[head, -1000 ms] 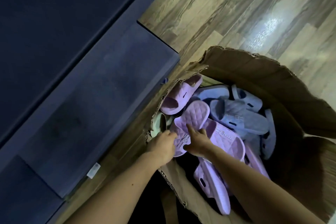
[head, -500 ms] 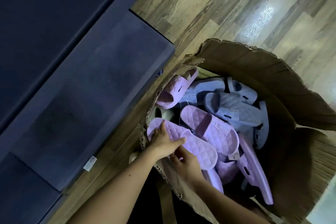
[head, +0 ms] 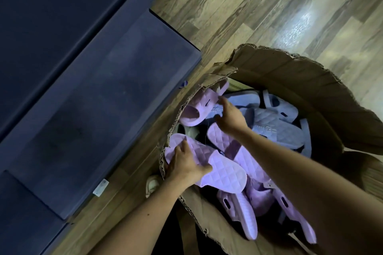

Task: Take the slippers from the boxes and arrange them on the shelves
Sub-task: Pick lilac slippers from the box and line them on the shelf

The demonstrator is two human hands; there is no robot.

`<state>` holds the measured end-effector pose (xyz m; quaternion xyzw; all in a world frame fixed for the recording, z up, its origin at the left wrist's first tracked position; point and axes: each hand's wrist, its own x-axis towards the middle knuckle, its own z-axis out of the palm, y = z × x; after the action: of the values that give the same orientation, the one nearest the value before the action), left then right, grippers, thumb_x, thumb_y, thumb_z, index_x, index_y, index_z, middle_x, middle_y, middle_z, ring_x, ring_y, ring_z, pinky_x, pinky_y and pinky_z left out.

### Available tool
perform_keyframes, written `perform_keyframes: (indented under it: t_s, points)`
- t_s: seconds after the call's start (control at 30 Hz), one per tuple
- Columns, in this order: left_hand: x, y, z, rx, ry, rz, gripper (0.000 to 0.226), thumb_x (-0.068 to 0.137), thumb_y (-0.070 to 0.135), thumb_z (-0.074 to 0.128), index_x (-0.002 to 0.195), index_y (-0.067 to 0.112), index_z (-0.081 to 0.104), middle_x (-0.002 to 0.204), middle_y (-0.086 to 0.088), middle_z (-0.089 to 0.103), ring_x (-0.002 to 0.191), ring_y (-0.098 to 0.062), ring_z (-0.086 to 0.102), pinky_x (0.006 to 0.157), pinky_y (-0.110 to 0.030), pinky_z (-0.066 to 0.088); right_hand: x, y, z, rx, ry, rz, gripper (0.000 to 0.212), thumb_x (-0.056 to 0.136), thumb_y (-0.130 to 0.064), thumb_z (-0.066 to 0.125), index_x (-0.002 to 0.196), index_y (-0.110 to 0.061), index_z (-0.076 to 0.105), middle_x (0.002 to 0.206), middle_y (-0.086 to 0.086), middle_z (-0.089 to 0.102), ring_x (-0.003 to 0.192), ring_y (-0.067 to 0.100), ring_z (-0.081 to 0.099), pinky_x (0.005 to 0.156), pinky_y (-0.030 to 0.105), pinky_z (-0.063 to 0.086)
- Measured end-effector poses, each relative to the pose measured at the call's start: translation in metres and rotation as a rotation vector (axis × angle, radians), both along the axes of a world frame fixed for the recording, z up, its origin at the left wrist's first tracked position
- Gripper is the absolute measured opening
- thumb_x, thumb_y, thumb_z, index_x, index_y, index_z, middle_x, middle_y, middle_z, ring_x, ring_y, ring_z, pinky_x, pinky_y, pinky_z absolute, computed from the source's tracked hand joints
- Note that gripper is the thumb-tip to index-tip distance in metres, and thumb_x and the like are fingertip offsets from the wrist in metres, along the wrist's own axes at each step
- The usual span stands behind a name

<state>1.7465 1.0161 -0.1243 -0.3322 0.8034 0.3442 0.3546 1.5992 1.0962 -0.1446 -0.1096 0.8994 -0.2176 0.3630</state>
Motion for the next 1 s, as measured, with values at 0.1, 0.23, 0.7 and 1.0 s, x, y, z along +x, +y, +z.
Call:
perform_keyframes:
  t_s: [0.1, 0.23, 0.7, 1.0]
  points:
    - [0.003, 0.0, -0.003, 0.028, -0.009, 0.011, 0.107, 0.071, 0.048, 0.065, 0.149, 0.012, 0.001, 0.148, -0.013, 0.023, 0.138, -0.028, 0.023, 0.108, -0.035, 0.029, -0.027, -0.026, -0.012, 0.087, -0.013, 0.163, 0.073, 0.083, -0.01, 0.053, 0.144, -0.007, 0.014, 0.143, 0.017, 0.039, 0.128, 0.037, 0.036, 0.099, 0.04, 0.035]
    - [0.005, 0.001, -0.004, 0.022, 0.023, 0.016, 0.111, 0.063, 0.055, 0.059, 0.149, 0.015, 0.002, 0.145, -0.01, 0.028, 0.137, -0.027, 0.025, 0.109, -0.04, 0.03, -0.033, -0.042, -0.014, 0.207, -0.183, 0.168, 0.099, 0.083, -0.027, 0.065, 0.147, -0.005, -0.007, 0.157, 0.009, 0.005, 0.141, 0.035, 0.011, 0.112, 0.035, 0.02]
    - [0.018, 0.022, 0.015, -0.207, 0.182, -0.243, 0.104, 0.078, 0.039, 0.065, 0.148, 0.011, -0.006, 0.15, -0.01, 0.017, 0.137, -0.025, 0.026, 0.112, -0.034, 0.018, 0.049, 0.013, -0.017, 0.296, -0.252, 0.252, 0.034, 0.084, -0.027, 0.056, 0.117, -0.02, 0.058, 0.122, 0.005, 0.054, 0.124, 0.024, 0.042, 0.094, 0.035, 0.036]
    - [0.022, 0.018, 0.052, -0.271, 0.606, -0.331, 0.11, 0.032, 0.031, 0.079, 0.131, 0.005, 0.039, 0.102, -0.008, 0.064, 0.084, -0.029, 0.065, 0.071, -0.031, 0.054, 0.061, 0.048, 0.055, 0.057, 0.244, -0.077, 0.037, 0.079, -0.037, 0.056, 0.052, -0.012, 0.052, 0.066, 0.017, 0.059, 0.087, 0.032, 0.051, 0.062, 0.032, 0.024]
